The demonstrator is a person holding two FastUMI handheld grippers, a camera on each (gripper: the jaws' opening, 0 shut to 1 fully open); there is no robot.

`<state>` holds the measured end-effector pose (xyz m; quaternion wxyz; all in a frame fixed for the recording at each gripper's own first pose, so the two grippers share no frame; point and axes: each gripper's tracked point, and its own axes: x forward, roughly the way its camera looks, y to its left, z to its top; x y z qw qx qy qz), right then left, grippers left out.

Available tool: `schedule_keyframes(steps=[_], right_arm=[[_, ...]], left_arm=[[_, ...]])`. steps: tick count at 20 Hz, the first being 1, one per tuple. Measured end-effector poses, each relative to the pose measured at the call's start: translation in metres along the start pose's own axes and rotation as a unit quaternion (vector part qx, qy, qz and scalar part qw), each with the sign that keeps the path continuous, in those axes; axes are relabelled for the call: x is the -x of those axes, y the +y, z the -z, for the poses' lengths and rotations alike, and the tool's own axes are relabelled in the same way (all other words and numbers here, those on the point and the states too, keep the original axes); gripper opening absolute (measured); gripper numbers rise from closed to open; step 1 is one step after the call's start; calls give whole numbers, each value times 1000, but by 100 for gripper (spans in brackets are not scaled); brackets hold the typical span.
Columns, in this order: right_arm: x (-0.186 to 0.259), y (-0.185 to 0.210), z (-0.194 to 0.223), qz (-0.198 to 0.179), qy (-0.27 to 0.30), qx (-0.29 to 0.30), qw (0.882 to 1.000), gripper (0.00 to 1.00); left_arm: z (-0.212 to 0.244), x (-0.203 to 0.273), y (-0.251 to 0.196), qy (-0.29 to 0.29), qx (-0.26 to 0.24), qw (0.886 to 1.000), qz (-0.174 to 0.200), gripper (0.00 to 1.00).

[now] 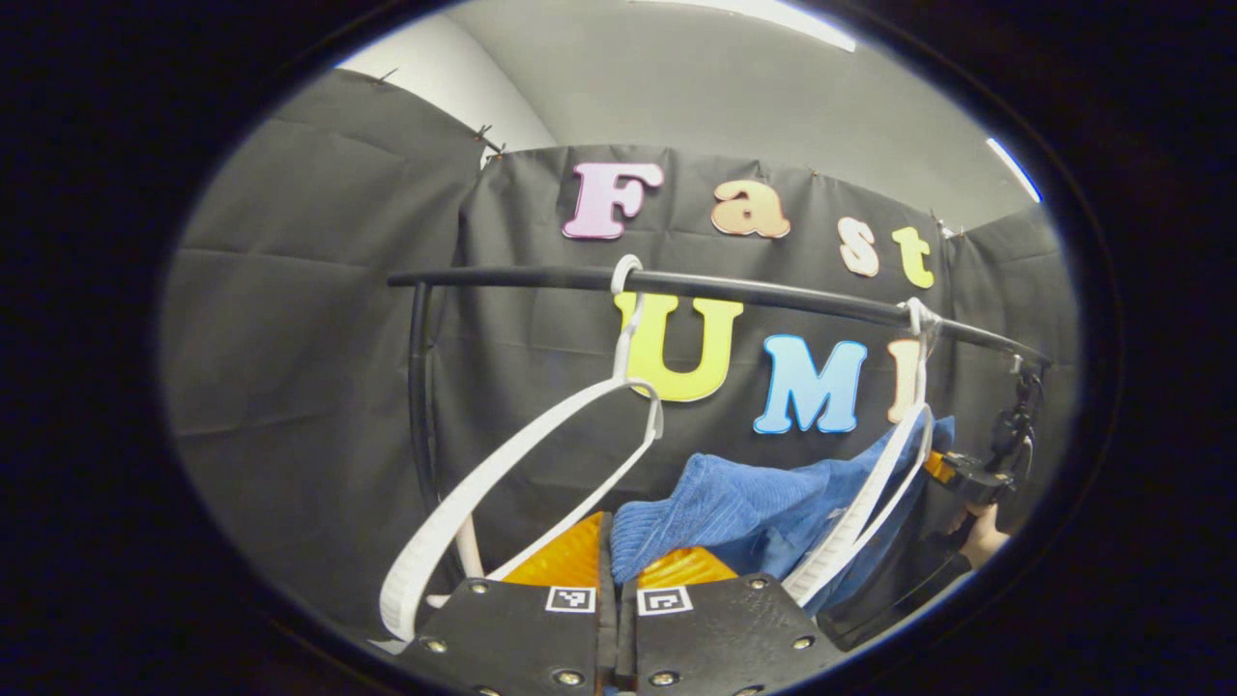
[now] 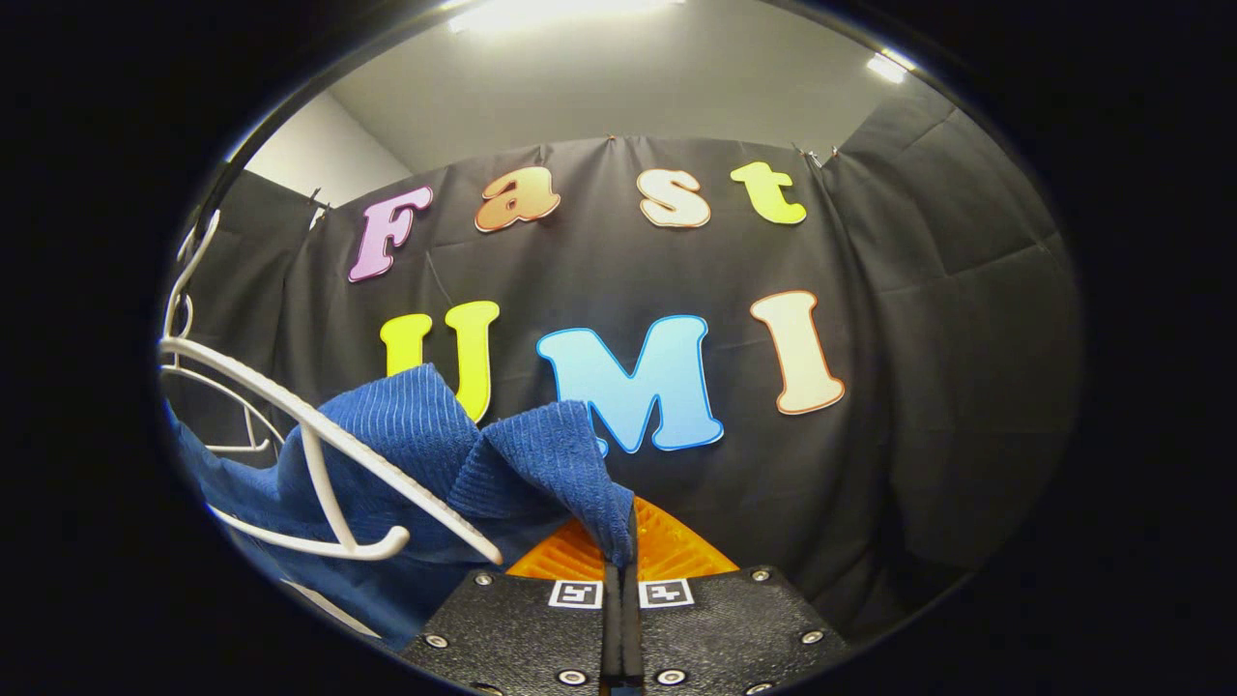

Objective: Grasp the clothes on the hanger with both hands and then place them into the laundry hamper below.

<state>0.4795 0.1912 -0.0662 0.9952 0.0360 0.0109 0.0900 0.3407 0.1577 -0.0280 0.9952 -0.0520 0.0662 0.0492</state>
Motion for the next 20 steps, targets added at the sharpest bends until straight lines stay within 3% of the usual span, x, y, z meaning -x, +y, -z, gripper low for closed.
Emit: schedule_keyframes(steps=[7,14,20], right_arm=[[2,-4,21,3,20,14,1000,0],[13,-10,42,-3,40,24,999,0],[49,-15,61,-15,58,26,998,0]], left_arm=[[35,-8,-1,23,21,999,3,1],[68,17,2,47,35,998,-6,1],[98,51,3,71,50,996,-28,1]])
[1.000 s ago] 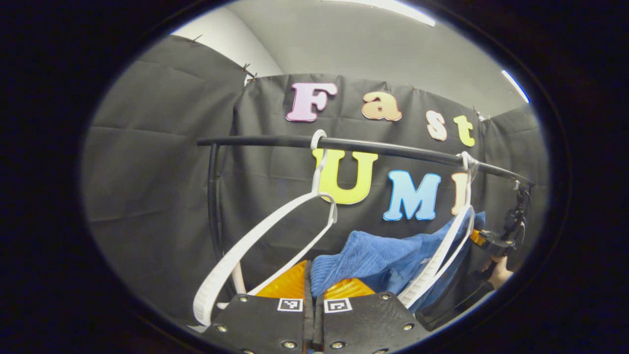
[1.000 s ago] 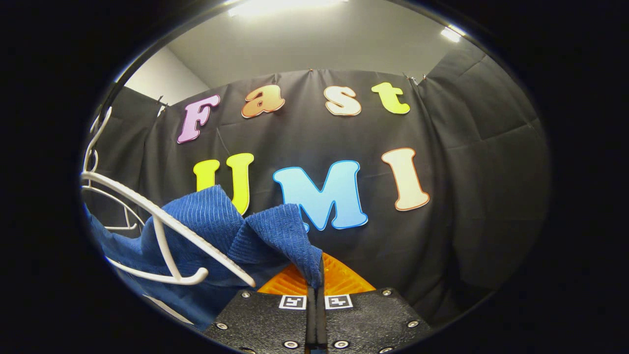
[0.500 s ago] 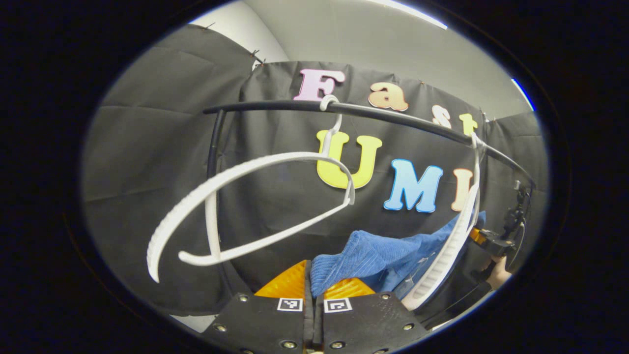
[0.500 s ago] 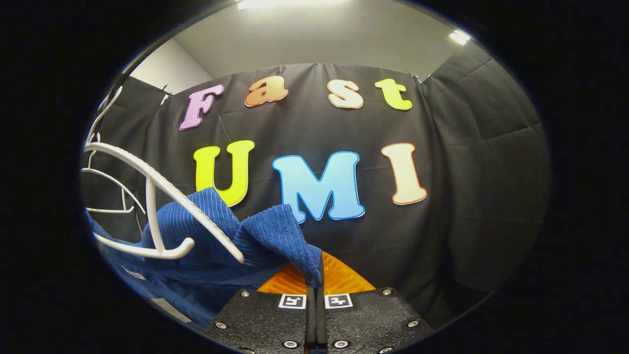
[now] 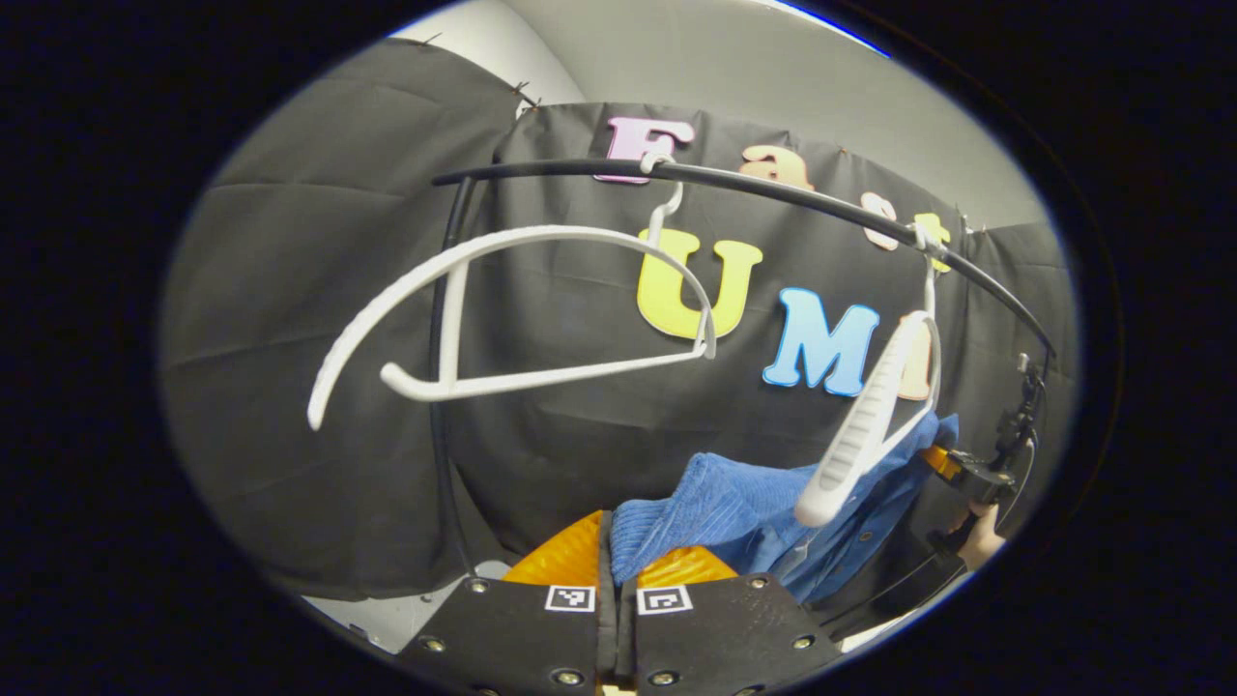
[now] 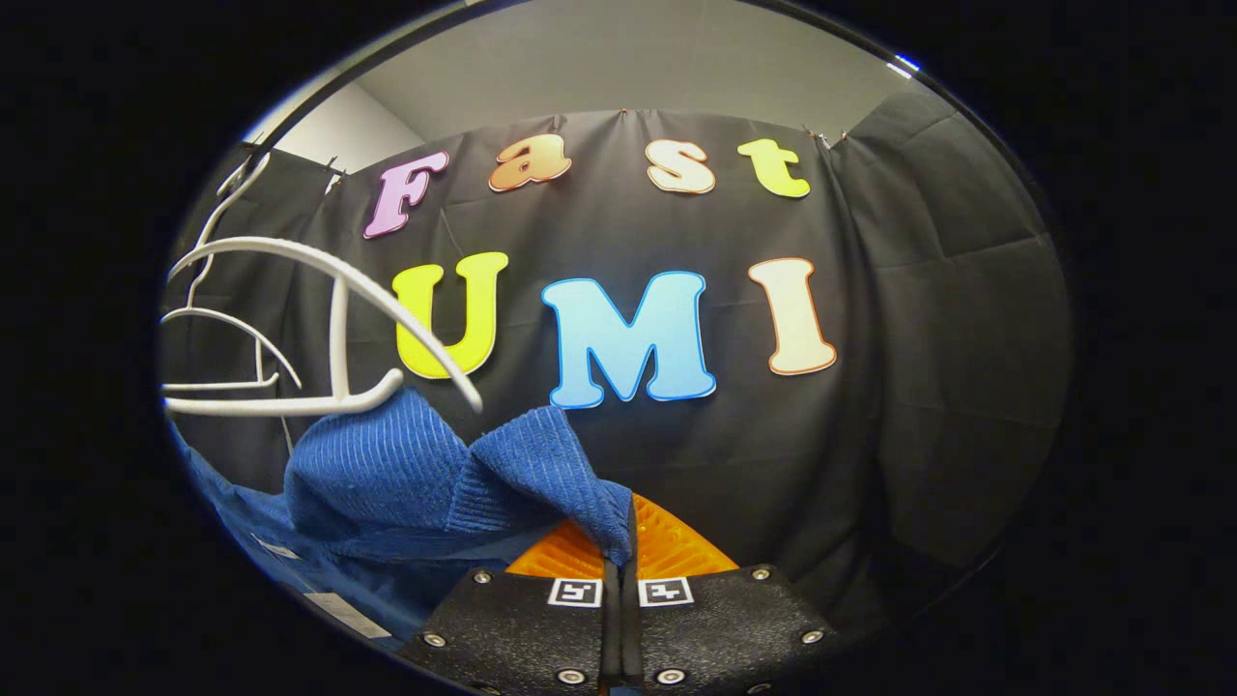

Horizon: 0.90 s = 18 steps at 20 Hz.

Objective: Grasp the clothes on the hanger with both hands and then place them into the laundry hamper below.

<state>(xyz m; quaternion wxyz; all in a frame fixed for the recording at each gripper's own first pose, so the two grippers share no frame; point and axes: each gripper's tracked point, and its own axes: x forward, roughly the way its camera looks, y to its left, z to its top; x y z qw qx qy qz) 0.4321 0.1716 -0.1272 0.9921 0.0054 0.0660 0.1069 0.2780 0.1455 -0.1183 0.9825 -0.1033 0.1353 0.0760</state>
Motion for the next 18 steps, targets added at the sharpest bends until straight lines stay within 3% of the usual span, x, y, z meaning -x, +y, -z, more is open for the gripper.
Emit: schedule_keyframes(steps=[9,15,18], right_arm=[[91,-14,20,-52,27,18,998,0],[163,-18,-1,-98,12,14,995,0],[193,-20,-9,-111,8,8,994,0]], left_arm=[[32,99,1,1,5,999,-50,0],[27,186,-17,-22,-29,996,-77,0],[32,218,-33,-31,-15,996,-77,1]])
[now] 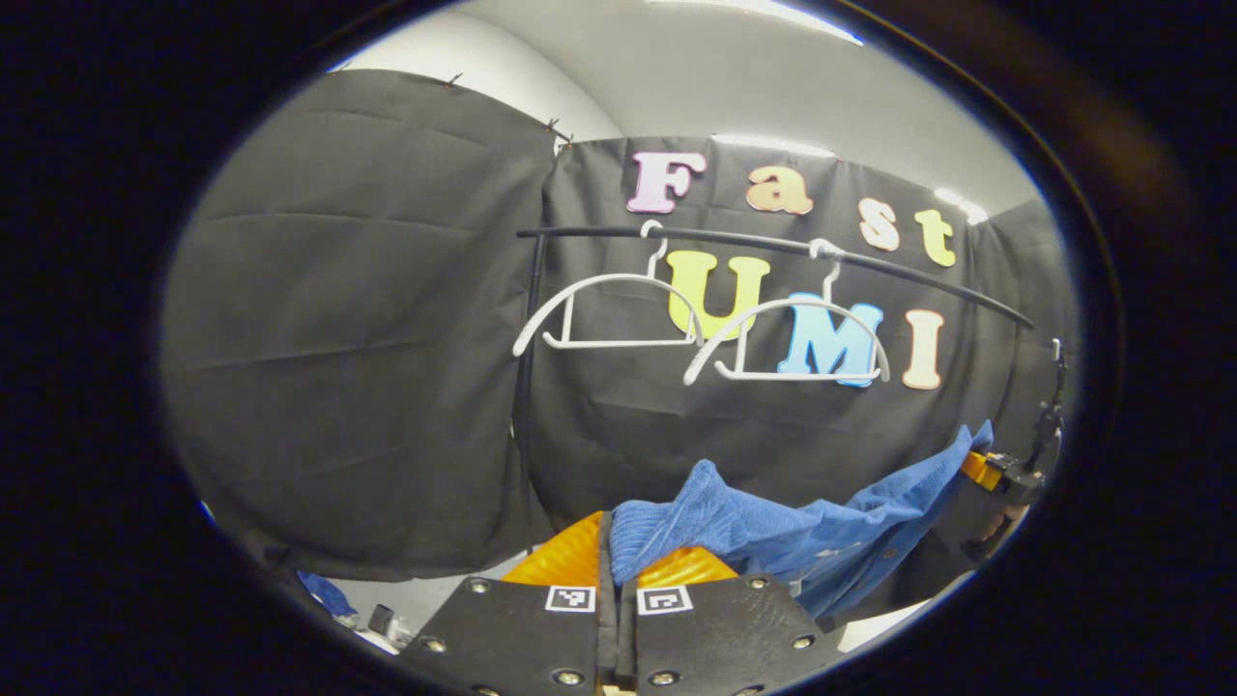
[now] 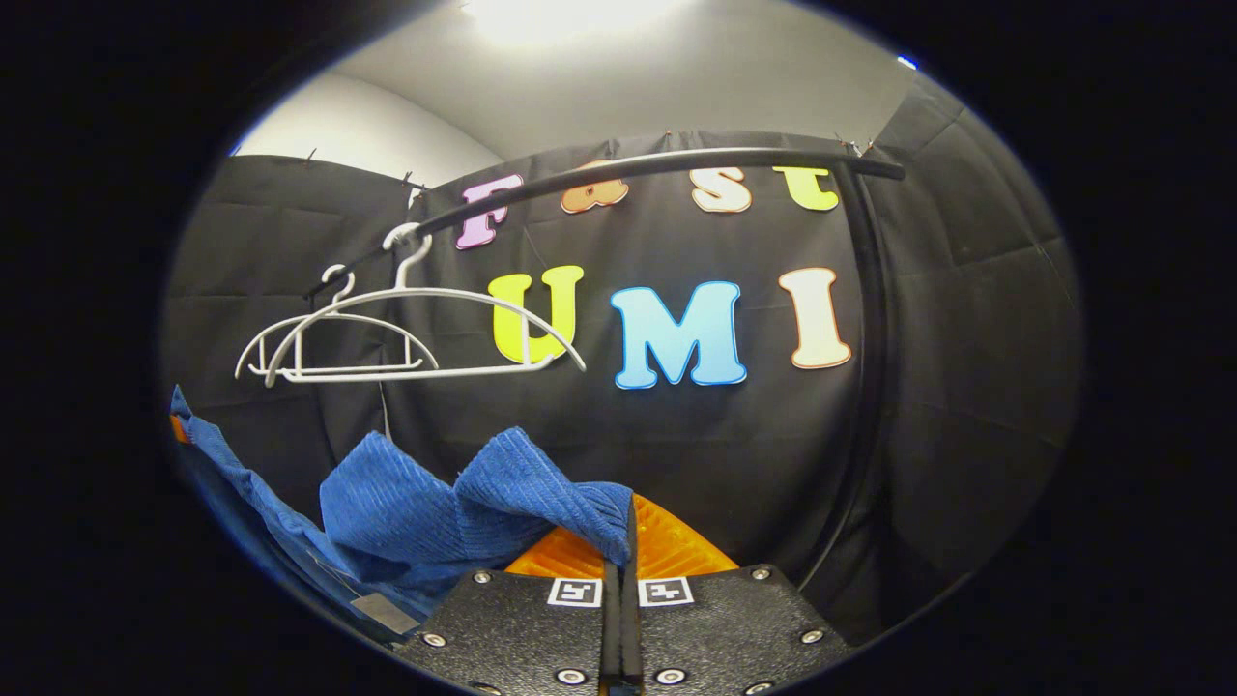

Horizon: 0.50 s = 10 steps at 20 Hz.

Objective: Grasp the clothes on the hanger with both hands and then place them into the laundry hamper below.

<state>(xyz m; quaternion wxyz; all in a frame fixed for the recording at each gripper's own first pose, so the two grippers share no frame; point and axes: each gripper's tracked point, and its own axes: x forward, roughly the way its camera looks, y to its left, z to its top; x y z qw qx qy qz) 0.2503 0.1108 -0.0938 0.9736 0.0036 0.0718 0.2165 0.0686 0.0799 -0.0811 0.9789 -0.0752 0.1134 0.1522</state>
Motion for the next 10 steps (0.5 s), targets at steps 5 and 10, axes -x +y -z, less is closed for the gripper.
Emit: schedule_keyframes(steps=[5,10], right_arm=[[31,8,9,4,22,-10,1000,0],[61,11,47,54,93,-13,994,0]], left_arm=[[10,17,-9,10,-21,1000,20,1],[23,5,-23,36,-45,994,91,0]])
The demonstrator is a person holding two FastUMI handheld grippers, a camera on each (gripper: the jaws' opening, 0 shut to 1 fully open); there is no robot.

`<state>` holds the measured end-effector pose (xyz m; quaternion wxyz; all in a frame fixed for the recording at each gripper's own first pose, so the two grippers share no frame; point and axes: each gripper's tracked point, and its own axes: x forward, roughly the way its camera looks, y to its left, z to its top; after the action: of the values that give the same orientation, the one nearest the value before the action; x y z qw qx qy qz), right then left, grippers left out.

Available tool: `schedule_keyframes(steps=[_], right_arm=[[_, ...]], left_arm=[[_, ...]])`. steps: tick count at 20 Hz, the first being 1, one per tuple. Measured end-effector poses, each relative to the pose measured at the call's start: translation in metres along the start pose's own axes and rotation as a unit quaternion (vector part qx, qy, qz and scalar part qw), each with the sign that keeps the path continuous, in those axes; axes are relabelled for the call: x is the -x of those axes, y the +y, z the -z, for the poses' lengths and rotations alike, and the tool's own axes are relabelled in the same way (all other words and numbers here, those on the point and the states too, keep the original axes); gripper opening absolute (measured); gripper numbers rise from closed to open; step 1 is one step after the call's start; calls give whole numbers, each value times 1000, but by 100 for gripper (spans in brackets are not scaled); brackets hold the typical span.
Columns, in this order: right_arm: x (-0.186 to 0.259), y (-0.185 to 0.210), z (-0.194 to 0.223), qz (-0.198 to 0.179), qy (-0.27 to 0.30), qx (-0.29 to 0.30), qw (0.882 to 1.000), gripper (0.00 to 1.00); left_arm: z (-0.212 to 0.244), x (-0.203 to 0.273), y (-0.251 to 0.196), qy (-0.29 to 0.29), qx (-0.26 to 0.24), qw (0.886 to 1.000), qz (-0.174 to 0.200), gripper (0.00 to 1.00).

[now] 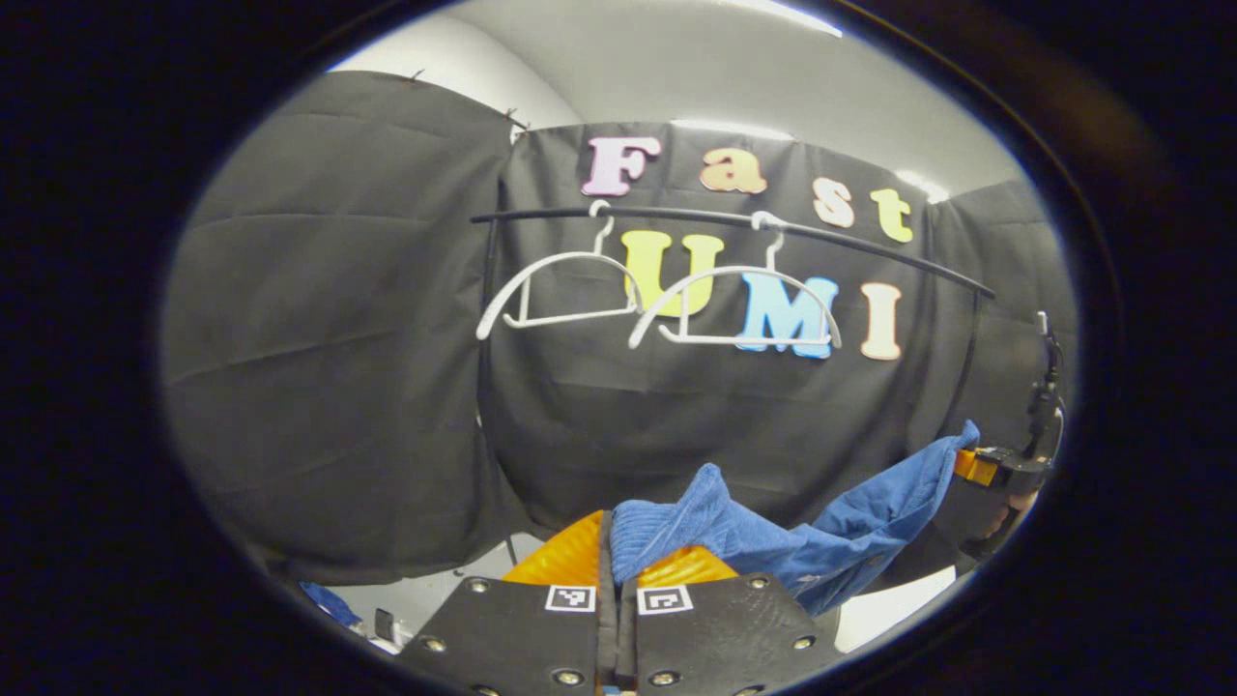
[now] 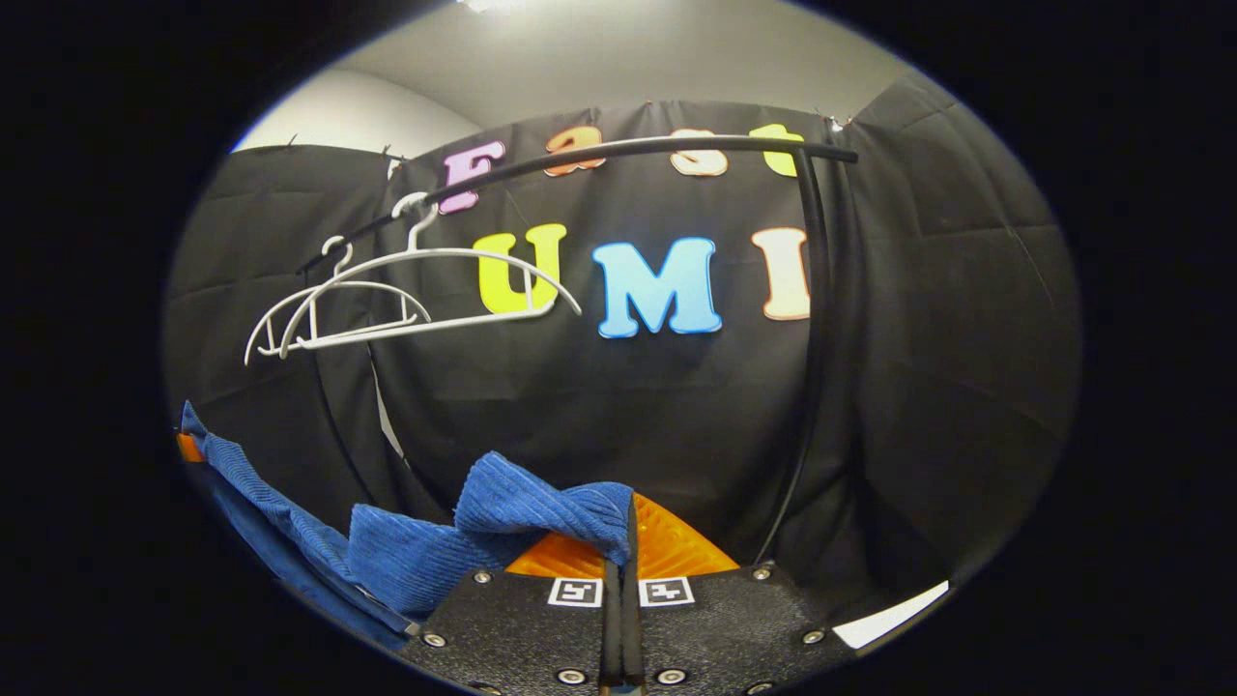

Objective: Grasp the clothes on the hanger with both hands and then place them into the laundry hamper below.

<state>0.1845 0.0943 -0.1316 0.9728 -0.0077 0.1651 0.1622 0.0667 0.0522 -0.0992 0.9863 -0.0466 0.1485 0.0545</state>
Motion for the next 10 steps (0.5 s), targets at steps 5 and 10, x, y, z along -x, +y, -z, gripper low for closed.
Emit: schedule_keyframes(steps=[5,10], right_arm=[[29,19,26,45,18,-3,999,0],[47,45,45,82,23,-18,996,0]], left_arm=[[16,-33,-10,19,-26,996,82,1],[31,-69,-21,24,-44,988,146,1]])
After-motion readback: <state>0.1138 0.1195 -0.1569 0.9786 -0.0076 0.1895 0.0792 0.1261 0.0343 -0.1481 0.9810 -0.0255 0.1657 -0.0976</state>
